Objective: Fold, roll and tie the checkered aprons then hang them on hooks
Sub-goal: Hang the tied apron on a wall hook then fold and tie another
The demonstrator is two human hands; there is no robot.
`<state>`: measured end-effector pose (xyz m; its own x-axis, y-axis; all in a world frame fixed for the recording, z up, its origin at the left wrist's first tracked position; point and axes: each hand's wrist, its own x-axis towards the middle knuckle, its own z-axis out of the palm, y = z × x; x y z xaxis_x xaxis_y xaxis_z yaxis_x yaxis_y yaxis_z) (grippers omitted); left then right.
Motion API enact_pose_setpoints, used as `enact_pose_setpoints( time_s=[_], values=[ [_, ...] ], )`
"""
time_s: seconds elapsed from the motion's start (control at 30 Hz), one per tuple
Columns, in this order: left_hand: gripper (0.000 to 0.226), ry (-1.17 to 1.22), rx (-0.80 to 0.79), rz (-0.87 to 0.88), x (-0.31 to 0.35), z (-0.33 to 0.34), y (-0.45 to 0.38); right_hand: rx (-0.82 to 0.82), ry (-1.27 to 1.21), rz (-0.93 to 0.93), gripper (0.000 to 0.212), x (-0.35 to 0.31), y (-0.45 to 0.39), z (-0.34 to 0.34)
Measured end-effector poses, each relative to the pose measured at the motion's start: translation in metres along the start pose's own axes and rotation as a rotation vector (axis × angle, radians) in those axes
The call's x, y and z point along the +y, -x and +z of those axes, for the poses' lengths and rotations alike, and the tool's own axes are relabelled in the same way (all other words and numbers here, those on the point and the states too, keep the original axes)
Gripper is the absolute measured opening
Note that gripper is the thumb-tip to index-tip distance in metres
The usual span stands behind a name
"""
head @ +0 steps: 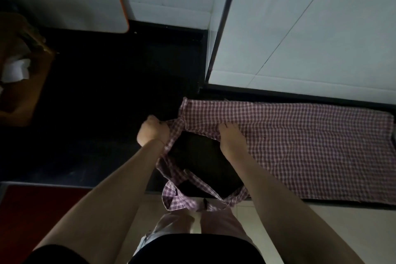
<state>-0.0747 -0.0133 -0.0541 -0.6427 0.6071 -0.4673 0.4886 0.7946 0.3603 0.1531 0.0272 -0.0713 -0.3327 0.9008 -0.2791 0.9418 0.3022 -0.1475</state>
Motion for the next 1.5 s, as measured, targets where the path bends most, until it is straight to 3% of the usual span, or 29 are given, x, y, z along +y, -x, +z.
enact_pose_setpoints(
  time_s=[0.07,0.13,0.23,0.33,0.63,0.8,1.0,1.17,1.27,1.33,1.4,1.5],
  values=[
    [0.032,-0.023,0.127,-0.02,-0.003,-0.006,-0.01,0.003,-0.005,0.002,0.035,0.003,-0.001,-0.003],
    [0.029,0.01,0.205,0.099,0.006,-0.008,-0.012,0.006,0.0,-0.017,0.038,0.005,0.0,-0.005],
    [0.017,0.164,-0.007,0.252,0.027,0.004,-0.005,-0.008,0.071,-0.036,0.045,0.003,0.002,-0.007],
    [0.034,0.108,-0.214,0.228,0.035,0.021,0.001,-0.003,0.164,-0.007,0.042,0.002,0.002,-0.009],
    [0.035,-0.012,-0.151,0.292,0.032,0.03,-0.002,-0.037,0.168,0.055,0.048,0.017,0.004,-0.005],
    [0.035,0.127,-0.167,0.265,0.033,0.03,0.005,-0.065,0.016,0.039,0.054,0.027,0.014,-0.014],
    [0.023,0.191,-0.122,0.238,0.032,0.027,0.003,-0.055,0.002,0.016,0.028,0.029,0.024,-0.021],
    [0.036,0.06,-0.083,0.29,0.031,0.031,0.002,-0.293,-0.026,0.022,0.018,0.028,0.021,-0.03],
    [0.04,-0.023,-0.054,0.295,0.036,0.031,0.002,-0.19,-0.045,0.069,0.018,0.03,0.011,-0.039],
    [0.04,-0.033,-0.02,0.282,0.042,0.028,0.0,-0.066,-0.087,0.087,0.026,0.032,0.004,-0.039],
    [0.037,-0.041,0.052,0.305,0.049,0.026,-0.002,-0.004,-0.109,0.044,0.049,0.032,-0.004,-0.033],
    [0.033,-0.09,0.176,0.366,0.059,0.023,-0.01,-0.101,-0.025,0.052,0.08,0.032,-0.013,-0.025]
  ],
)
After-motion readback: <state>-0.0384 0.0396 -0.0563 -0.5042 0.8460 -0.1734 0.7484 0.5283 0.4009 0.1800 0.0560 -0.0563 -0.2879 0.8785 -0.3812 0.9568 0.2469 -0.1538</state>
